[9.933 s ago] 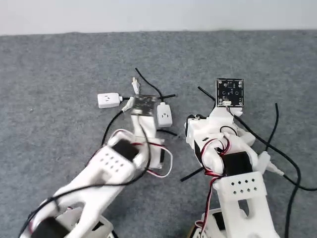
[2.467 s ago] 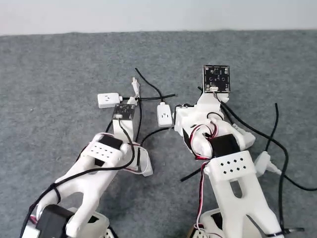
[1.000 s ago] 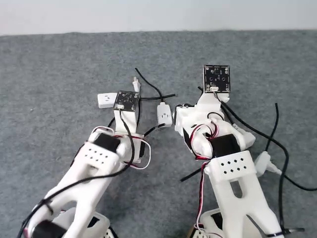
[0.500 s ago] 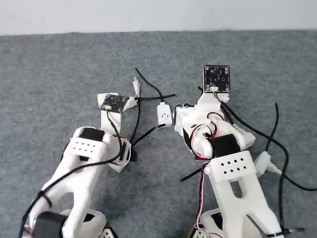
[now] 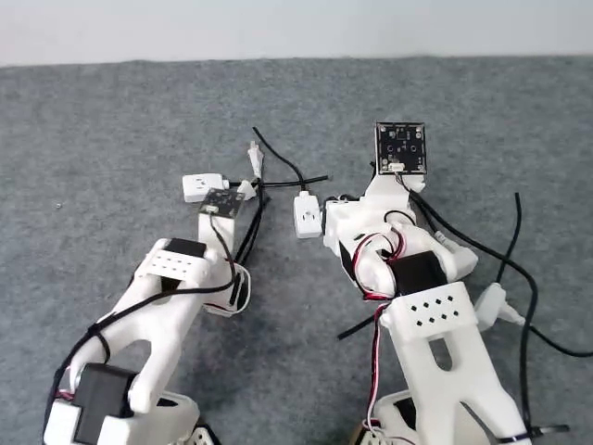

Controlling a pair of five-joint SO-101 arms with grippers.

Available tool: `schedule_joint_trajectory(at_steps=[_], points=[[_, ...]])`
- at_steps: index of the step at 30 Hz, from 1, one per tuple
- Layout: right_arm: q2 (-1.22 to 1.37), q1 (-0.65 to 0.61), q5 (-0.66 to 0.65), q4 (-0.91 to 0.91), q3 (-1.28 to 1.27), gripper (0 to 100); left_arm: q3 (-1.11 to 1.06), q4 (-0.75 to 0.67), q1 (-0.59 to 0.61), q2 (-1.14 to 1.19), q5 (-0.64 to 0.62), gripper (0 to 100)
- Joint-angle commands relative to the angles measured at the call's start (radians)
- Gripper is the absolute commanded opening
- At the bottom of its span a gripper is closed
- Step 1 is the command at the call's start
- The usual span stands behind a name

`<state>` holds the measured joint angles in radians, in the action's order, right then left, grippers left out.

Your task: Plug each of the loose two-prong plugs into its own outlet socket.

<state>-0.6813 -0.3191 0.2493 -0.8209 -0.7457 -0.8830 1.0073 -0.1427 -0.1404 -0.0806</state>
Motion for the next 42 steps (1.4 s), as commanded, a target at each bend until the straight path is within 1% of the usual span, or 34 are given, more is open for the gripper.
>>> schedule_joint_trajectory(at_steps=[1,3,6,8,11,13,15,16,21,23,26,29,34,36,40,42], points=[[-0.039,0.001,-0.014,-0.013,0.02,0.8,0.024,-0.028,-0.078,-0.006,-0.011,1],[-0.039,0.001,-0.014,-0.013,0.02,0.8,0.031,-0.037,-0.13,-0.008,-0.1,1],[-0.039,0.002,-0.038,-0.013,0.021,0.8,0.071,-0.064,-0.21,-0.008,-0.284,1],[-0.039,0.024,-0.048,-0.013,0.025,0.8,0.107,-0.091,-0.255,-0.005,-0.37,1],[-0.059,0.068,-0.051,-0.019,0.037,0.8,0.148,-0.163,-0.282,0.003,-0.476,1],[-0.088,0.097,-0.055,-0.051,0.043,0.8,0.148,-0.215,-0.293,0.005,-0.598,1],[-0.128,0.11,-0.075,-0.074,0.041,0.8,0.148,-0.23,-0.302,0.006,-0.7,1],[-0.142,0.114,-0.077,-0.085,0.04,0.8,0.151,-0.23,-0.311,0.017,-0.718,1],[-0.168,0.116,-0.083,-0.108,0.035,0.8,0.199,-0.233,-0.342,0.164,-0.718,1],[-0.168,0.114,-0.083,-0.108,0.035,0.8,0.239,-0.23,-0.345,0.242,-0.689,1],[-0.168,0.113,-0.083,-0.11,0.035,0.8,0.315,-0.184,-0.338,0.304,-0.678,2],[-0.168,0.11,-0.083,-0.11,0.035,0.8,0.338,-0.147,-0.341,0.316,-0.678,8],[-0.168,0.11,-0.083,-0.11,0.034,0.8,0.329,-0.13,-0.348,0.308,-0.678,25],[-0.168,0.11,-0.083,-0.11,0.034,0.8,0.326,-0.118,-0.348,0.308,-0.678,30],[-0.168,0.11,-0.083,-0.11,0.034,0.8,0.331,-0.075,-0.345,0.299,-0.678,32],[-0.168,0.11,-0.083,-0.11,0.034,0.8,0.32,-0.061,-0.345,0.255,-0.674,32]])
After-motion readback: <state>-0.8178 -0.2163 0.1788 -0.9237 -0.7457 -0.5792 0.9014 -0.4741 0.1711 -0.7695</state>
